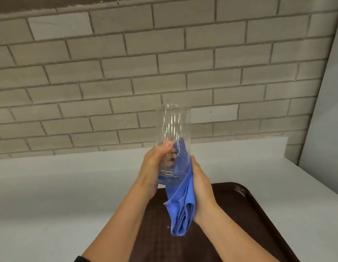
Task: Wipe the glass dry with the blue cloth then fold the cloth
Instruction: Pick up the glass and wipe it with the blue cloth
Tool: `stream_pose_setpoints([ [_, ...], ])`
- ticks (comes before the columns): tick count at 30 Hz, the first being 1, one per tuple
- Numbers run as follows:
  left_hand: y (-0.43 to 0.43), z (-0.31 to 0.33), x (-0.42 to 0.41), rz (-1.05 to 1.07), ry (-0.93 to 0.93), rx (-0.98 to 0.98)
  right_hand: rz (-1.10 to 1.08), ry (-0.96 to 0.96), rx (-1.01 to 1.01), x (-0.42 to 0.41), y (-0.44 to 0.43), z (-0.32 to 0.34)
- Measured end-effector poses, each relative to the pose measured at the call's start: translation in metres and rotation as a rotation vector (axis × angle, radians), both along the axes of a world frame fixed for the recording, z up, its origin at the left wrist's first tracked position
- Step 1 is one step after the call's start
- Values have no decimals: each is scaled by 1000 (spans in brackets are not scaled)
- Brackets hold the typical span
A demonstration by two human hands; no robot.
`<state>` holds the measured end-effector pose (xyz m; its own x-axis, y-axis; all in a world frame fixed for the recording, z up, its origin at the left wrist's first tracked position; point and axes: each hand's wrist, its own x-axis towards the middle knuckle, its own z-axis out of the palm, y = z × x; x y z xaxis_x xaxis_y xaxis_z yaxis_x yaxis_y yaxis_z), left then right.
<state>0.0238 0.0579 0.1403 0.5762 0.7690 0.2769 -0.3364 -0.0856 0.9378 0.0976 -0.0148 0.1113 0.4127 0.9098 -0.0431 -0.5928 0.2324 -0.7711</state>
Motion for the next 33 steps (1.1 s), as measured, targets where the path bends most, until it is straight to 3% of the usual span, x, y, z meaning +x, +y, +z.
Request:
stream_pose_setpoints([
  [2, -1, 2, 2, 105, 87, 161, 69, 218, 74, -4, -1, -4],
  [4, -3, 7, 4, 178, 176, 298, 70, 278, 115, -2, -1, -2],
  [8, -7, 13, 6, 413, 361, 449, 13, 216, 95, 3, -4, 1],
  [12, -27, 17, 9, 562, 322, 623, -41, 74, 110, 6, -4, 7],
  [17, -32, 25, 18, 532, 377, 423, -192, -343, 110, -3, -11, 18],
  [20, -25, 33, 13, 480, 266, 204, -253, -552, 192, -9, -18, 18],
  [27, -17, 18, -3, -196, -49, -237, -370, -1197, 355, 5, -20, 40],
  [29, -19, 17, -2, -303, -134, -263, -342, -1209, 370, 14, -12, 59],
  [33, -20, 19, 3, -358, -192, -266, -257, -976, 301, 31, 2, 82],
])
